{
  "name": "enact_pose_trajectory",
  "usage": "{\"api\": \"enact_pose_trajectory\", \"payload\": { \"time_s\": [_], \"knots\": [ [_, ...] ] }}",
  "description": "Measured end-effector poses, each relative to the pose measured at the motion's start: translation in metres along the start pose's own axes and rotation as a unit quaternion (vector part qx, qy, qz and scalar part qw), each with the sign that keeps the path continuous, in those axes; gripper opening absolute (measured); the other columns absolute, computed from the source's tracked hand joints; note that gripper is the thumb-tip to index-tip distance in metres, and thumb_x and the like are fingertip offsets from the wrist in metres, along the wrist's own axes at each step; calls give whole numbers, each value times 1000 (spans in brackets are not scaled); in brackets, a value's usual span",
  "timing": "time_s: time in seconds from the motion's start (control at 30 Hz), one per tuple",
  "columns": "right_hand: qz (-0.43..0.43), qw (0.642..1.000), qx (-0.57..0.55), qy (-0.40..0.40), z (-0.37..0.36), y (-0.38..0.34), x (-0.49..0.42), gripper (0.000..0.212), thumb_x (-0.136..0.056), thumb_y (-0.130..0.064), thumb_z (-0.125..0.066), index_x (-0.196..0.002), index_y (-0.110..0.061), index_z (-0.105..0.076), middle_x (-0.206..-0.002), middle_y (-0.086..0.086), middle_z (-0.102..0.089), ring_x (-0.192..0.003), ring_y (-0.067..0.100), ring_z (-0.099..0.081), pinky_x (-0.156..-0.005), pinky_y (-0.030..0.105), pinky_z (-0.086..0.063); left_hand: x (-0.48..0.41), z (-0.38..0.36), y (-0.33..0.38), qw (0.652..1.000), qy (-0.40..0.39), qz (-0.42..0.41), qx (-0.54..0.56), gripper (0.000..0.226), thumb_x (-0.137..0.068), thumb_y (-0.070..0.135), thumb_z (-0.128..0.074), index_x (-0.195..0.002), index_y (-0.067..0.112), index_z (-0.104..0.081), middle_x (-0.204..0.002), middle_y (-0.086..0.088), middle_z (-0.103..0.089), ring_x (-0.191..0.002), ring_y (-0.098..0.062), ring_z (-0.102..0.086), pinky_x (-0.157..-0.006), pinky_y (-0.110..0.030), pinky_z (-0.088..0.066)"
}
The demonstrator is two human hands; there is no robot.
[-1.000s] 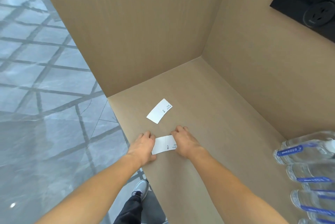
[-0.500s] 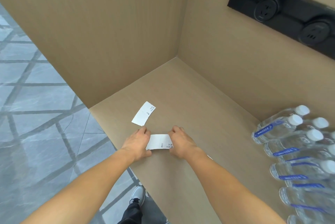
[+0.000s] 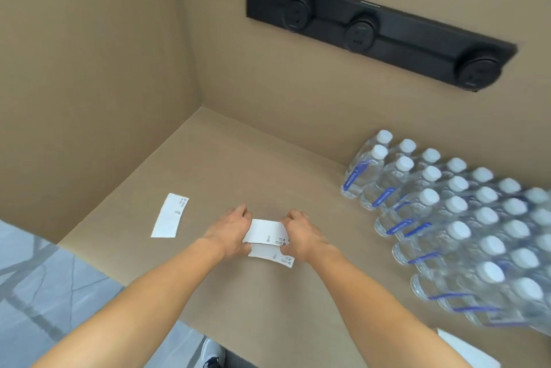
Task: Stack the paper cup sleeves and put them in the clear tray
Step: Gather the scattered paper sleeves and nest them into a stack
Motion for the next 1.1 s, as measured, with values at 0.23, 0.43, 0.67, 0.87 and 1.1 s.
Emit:
{"api": "enact_pose_trajectory", "payload": {
  "time_s": [0.23, 0.43, 0.67, 0.87, 1.1],
  "knots": [
    [-73, 997, -33, 14, -20, 37, 17, 40, -81, -24, -70, -116, -10, -57, -123, 4, -44, -117, 24, -41, -87, 32, -47, -28, -14, 31, 996, -38, -70, -49, 48, -83, 30, -66, -122, 9, -49, -122, -5, -42, -115, -24, -44, -85, -34, -45],
    [-107, 993, -49, 5, -39, 45, 13, 42, -81, -25, -68, -120, -13, -57, -124, 3, -44, -118, 23, -42, -87, 33, -48, -36, -30, 29, 992, -54, -87, -76, 49, -84, 32, -67, -124, 9, -48, -125, -5, -41, -119, -25, -42, -91, -36, -47],
    [-117, 990, -75, 0, -55, 41, 9, 43, -83, -23, -69, -122, -12, -54, -128, 2, -42, -122, 22, -42, -90, 32, -47, -36, -48, 17, 991, -66, -80, -80, 50, -85, 29, -66, -127, 9, -46, -127, -7, -42, -119, -26, -43, -93, -38, -48],
    [-115, 991, -75, 1, -55, 39, 12, 40, -83, -24, -69, -119, -10, -55, -126, 4, -41, -120, 23, -45, -92, 32, -48, -34, -52, 16, 994, -76, -66, -52, 46, -87, 21, -63, -127, 8, -44, -129, -9, -38, -119, -28, -46, -100, -41, -47],
    [-110, 991, -74, 14, -65, 35, 13, 36, -82, -16, -64, -115, -11, -53, -123, 3, -42, -115, 23, -46, -88, 33, -50, -29, -55, 13, 995, -85, -49, -11, 38, -88, 17, -61, -122, 7, -46, -127, -7, -37, -111, -28, -53, -93, -38, -49]
  ]
}}
Point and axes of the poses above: each hand's wrist, its own x-axis away from the middle knuckle, its own z-axis out of the back of the hand, y = z × x, the point moved 6 cm from there along -x, towards the middle knuckle
